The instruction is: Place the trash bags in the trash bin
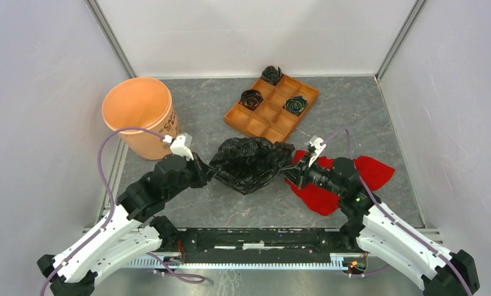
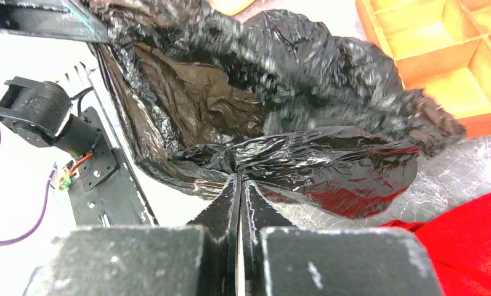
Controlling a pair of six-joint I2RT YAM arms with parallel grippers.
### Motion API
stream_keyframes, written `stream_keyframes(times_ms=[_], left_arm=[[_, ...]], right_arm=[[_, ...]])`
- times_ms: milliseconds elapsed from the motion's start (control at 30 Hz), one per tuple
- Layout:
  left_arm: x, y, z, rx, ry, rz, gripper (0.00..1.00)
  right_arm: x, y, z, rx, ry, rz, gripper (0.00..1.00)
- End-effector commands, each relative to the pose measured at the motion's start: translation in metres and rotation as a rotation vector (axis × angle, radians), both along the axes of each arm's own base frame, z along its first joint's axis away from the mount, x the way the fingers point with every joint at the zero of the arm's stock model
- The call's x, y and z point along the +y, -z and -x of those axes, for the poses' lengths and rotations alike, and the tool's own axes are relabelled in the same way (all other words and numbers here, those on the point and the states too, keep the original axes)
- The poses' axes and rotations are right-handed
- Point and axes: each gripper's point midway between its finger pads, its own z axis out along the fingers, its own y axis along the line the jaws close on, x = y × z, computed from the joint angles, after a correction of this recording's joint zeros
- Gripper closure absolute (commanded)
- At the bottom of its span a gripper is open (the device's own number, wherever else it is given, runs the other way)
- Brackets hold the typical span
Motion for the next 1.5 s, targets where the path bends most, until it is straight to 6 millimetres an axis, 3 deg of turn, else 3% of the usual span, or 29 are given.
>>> stream_keyframes(times_ms=[0, 33, 100, 200, 267, 333, 500, 633, 800, 900, 1067, 1233, 1300, 1400, 1467], left_arm=[[-0.01, -0.023, -0.002, -0.02, 0.006, 0.079, 0.83], [-0.012, -0.022, 0.0, -0.017, 0.02, 0.087, 0.76], [-0.011, -0.021, 0.001, -0.014, 0.027, 0.08, 0.53], [0.006, -0.026, -0.002, -0.029, -0.017, -0.011, 0.2], [0.022, -0.038, -0.009, -0.052, -0.065, -0.095, 0.08], [0.021, -0.05, -0.017, -0.078, -0.047, -0.154, 0.01], [-0.031, -0.051, -0.045, -0.083, 0.186, -0.293, 0.0], [-0.062, -0.029, -0.083, -0.109, 0.254, -0.458, 0.0], [-0.123, 0.007, -0.081, -0.147, 0.393, -0.543, 0.02], [-0.129, 0.026, -0.086, -0.169, 0.342, -0.683, 0.12], [-0.148, 0.044, -0.082, -0.17, 0.326, -0.714, 0.12], [-0.143, 0.075, -0.097, -0.157, 0.252, -0.836, 0.18], [-0.14, 0.084, -0.103, -0.146, 0.226, -0.894, 0.27], [-0.135, 0.081, -0.114, -0.166, 0.159, -0.946, 0.51], [-0.132, 0.074, -0.122, -0.173, 0.145, -0.951, 0.54]], right_arm=[[-0.002, 0.004, 0.003, -0.007, -0.002, 0.0, 1.0], [-0.003, 0.006, 0.003, -0.004, 0.003, -0.007, 0.99], [-0.006, 0.014, 0.0, 0.008, 0.028, 0.016, 1.0], [-0.025, 0.034, -0.007, 0.029, 0.1, 0.162, 0.99], [-0.042, 0.046, -0.01, 0.037, 0.156, 0.259, 0.99], [-0.049, 0.051, -0.008, 0.044, 0.166, 0.3, 1.0], [-0.046, 0.046, -0.003, 0.035, 0.132, 0.282, 1.0], [-0.05, 0.042, -0.005, 0.018, 0.156, 0.291, 0.99], [-0.048, 0.038, -0.002, -0.005, 0.147, 0.248, 1.0], [-0.052, 0.048, -0.001, 0.005, 0.168, 0.254, 1.0], [-0.049, 0.057, 0.005, 0.018, 0.14, 0.24, 1.0], [-0.054, 0.061, 0.004, 0.024, 0.18, 0.229, 1.0], [-0.056, 0.062, 0.003, 0.029, 0.192, 0.228, 1.0], [-0.057, 0.065, 0.0, 0.046, 0.216, 0.222, 1.0], [-0.058, 0.069, -0.005, 0.06, 0.242, 0.233, 1.0]])
